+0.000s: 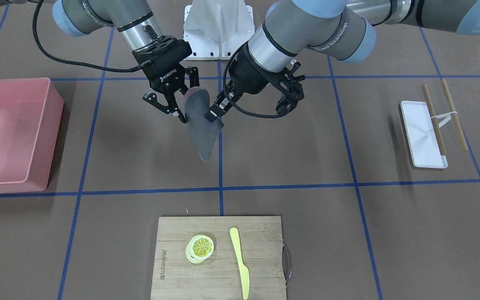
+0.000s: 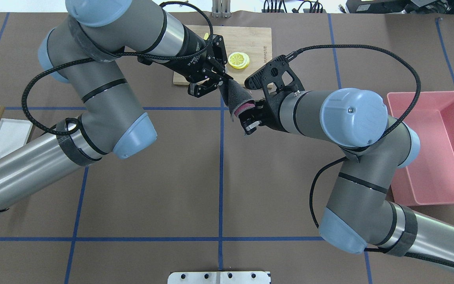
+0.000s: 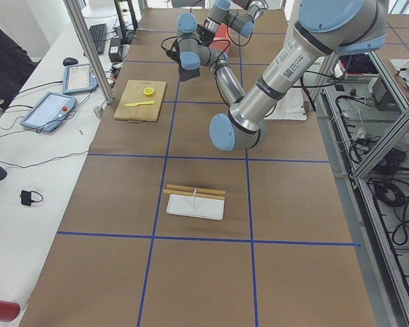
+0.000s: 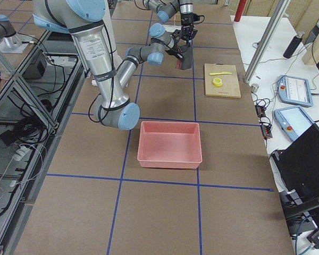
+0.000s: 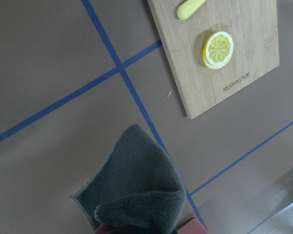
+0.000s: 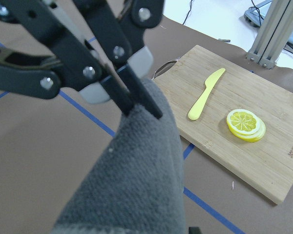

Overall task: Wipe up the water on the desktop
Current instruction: 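Grasp the cloth with the right gripper while the left gripper releases it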

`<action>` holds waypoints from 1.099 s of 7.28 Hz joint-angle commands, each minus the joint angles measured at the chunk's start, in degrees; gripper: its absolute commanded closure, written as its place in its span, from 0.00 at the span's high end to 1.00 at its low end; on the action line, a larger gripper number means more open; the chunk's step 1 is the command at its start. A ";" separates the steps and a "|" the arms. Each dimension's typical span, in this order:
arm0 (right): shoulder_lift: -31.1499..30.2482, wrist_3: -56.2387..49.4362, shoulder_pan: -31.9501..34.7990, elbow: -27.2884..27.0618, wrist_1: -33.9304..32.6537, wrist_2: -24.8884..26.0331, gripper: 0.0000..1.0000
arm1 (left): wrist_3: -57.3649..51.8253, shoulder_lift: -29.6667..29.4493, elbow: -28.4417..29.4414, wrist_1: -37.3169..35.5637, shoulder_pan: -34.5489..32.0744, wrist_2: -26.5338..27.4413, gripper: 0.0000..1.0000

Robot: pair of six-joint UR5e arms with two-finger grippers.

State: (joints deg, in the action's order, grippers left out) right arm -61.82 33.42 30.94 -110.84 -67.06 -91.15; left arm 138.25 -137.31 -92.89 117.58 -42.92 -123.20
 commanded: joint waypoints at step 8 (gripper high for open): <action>0.03 2.88 0.00 -0.08 0.00 -0.17 0.00 | -4.53 0.46 -0.19 0.11 0.47 0.24 0.61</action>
State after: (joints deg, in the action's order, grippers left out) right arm -61.86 36.06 30.94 -110.92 -67.06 -91.31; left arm 136.96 -136.96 -92.93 117.69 -42.45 -123.17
